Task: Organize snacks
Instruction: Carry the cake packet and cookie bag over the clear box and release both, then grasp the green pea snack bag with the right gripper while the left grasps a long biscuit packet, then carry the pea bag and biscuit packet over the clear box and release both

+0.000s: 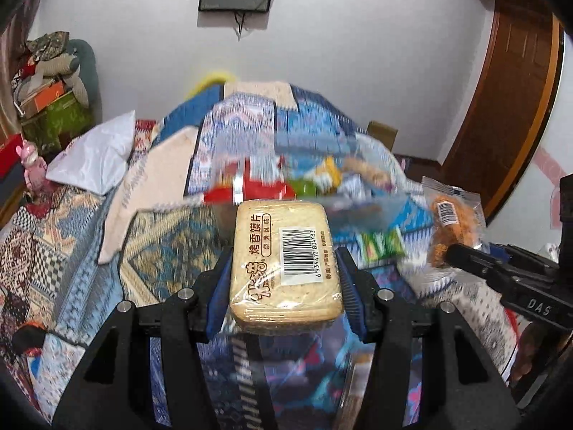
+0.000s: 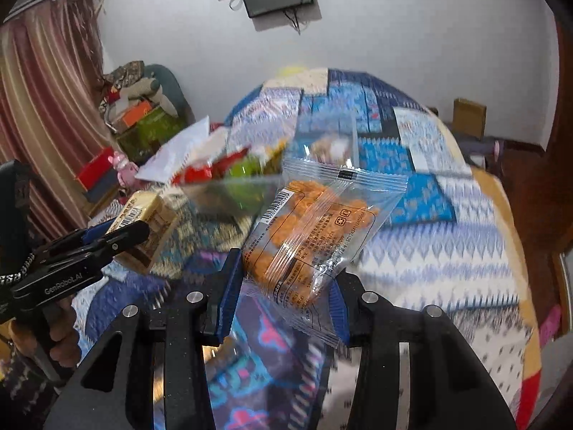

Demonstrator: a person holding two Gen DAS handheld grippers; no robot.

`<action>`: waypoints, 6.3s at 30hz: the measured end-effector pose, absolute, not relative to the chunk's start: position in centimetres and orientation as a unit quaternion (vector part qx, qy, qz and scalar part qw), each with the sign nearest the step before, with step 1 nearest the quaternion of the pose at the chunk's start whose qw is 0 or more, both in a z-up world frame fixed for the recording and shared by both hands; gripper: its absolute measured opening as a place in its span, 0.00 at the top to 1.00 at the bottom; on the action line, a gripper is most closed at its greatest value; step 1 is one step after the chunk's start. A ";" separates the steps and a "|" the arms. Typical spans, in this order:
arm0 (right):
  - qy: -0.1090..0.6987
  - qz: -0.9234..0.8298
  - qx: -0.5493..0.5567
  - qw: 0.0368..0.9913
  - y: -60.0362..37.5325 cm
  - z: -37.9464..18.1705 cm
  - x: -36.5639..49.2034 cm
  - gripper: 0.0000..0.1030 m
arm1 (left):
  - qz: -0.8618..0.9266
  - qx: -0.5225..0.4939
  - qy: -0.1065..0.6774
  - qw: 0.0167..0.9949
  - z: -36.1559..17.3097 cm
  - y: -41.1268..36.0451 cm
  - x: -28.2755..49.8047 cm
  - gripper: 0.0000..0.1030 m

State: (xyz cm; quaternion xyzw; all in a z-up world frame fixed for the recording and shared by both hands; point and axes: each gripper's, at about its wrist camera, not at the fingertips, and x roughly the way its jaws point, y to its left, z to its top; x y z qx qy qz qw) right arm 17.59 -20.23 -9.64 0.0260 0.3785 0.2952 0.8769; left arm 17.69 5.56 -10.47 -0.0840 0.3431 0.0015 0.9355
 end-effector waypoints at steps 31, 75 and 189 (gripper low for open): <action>0.378 0.304 -0.027 0.874 -12.1 -10.2 30.5 0.58 | 0.007 -0.075 0.370 0.926 -11.3 6.8 34.2 0.47; 0.483 0.262 -0.012 0.835 -17.8 -18.6 27.2 0.48 | 0.017 -0.042 0.404 0.914 -16.4 7.5 23.0 0.33; 0.256 0.310 0.018 0.915 -18.9 -0.6 19.0 0.53 | -0.012 -0.050 0.230 0.972 -1.5 4.0 18.0 0.48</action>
